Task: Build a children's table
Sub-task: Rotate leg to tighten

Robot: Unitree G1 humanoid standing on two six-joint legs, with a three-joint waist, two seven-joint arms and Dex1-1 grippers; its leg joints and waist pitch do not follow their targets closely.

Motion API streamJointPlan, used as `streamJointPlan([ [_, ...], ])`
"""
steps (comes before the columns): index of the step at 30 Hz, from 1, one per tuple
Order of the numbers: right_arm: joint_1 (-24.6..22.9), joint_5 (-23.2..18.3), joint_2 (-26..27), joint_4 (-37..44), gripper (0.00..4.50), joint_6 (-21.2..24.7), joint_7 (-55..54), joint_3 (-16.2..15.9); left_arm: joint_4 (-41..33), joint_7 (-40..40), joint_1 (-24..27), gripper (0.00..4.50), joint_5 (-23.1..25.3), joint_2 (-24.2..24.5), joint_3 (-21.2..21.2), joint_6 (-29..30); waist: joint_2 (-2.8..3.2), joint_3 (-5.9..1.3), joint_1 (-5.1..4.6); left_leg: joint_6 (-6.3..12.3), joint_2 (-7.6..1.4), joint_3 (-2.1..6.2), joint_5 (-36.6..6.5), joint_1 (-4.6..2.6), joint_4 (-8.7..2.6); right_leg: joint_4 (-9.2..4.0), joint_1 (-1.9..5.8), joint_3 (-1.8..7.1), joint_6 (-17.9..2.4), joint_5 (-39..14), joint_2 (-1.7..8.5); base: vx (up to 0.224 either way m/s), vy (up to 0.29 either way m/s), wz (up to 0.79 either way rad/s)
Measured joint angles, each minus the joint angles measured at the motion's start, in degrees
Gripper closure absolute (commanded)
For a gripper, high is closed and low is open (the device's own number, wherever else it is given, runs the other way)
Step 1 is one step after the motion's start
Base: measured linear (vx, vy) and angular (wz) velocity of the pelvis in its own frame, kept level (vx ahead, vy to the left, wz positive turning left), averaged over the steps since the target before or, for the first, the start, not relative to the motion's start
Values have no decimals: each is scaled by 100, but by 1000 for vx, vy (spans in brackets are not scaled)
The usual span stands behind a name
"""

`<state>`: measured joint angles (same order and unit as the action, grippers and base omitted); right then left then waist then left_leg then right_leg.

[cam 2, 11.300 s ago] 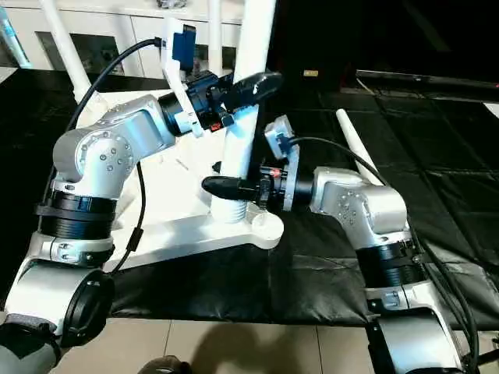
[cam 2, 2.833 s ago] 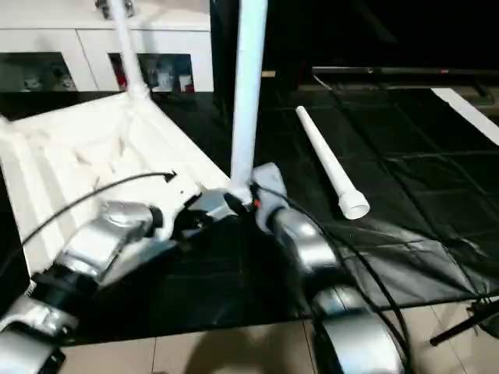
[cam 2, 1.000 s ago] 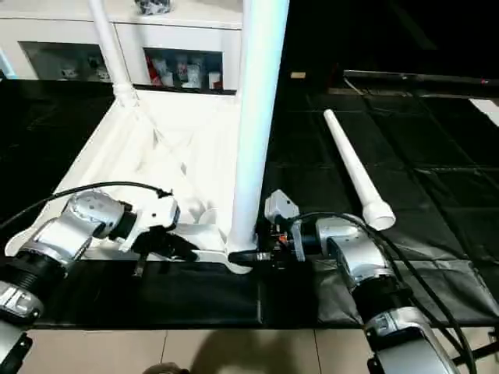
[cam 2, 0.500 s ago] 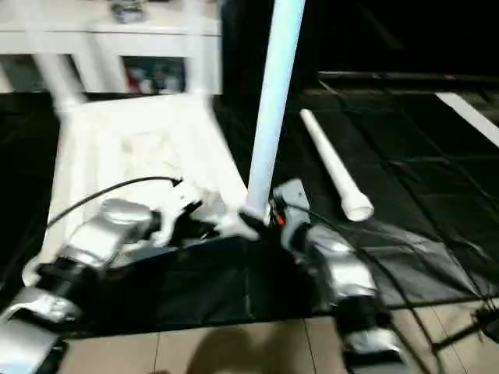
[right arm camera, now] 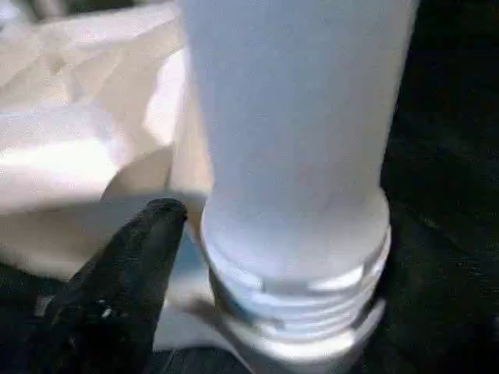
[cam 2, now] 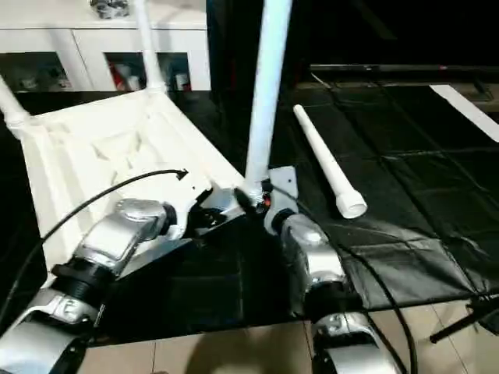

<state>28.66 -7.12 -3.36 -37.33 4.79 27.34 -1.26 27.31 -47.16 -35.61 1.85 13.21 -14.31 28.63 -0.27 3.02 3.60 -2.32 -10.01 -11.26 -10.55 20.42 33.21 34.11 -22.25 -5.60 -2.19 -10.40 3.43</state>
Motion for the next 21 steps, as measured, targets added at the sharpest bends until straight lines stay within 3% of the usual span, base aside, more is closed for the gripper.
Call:
streamJointPlan([
  [6, -487, -354, -746, 478, 3, 151, 1349, 30, -62, -631, 137, 450, -24, 434, -78, -476, -5, 4, 83, 1, 0, 0, 0, 9, 1, -1, -4, 0, 0, 0, 0, 0, 0, 0],
  [11, -597, -669, -1496, 911, 3, 331, 2587, 58, 37, -1326, 172, 450, -103, 873, -193, -1010, -3, 5, 163, 1, 0, 0, 0, 16, 5, 2, -11, -1, 1, 0, 0, 0, 0, 0],
  [13, -584, -699, -1796, 1047, 3, 395, 3123, -91, 72, -1711, 207, 450, -151, 1059, -229, -1252, -4, 5, 192, 2, 0, 1, 0, 17, 4, 0, -11, -3, 2, -1, 0, 0, 0, 0],
  [15, -568, -682, -2009, 1066, 3, 444, 3618, -271, 73, -2214, 252, 450, -214, 1257, -310, -1518, -4, 5, 293, 5, -2, 1, -2, 21, 6, 1, -12, -5, 2, -1, 0, 0, 0, 0],
  [21, -60, -372, -1893, 750, 3, 107, 4119, -791, 193, -2863, 181, 450, -183, 1431, -598, -2041, -4, 5, 466, 16, -2, 5, -9, 46, 49, 9, -12, -4, -3, 2, 5, 0, 0, 0],
])
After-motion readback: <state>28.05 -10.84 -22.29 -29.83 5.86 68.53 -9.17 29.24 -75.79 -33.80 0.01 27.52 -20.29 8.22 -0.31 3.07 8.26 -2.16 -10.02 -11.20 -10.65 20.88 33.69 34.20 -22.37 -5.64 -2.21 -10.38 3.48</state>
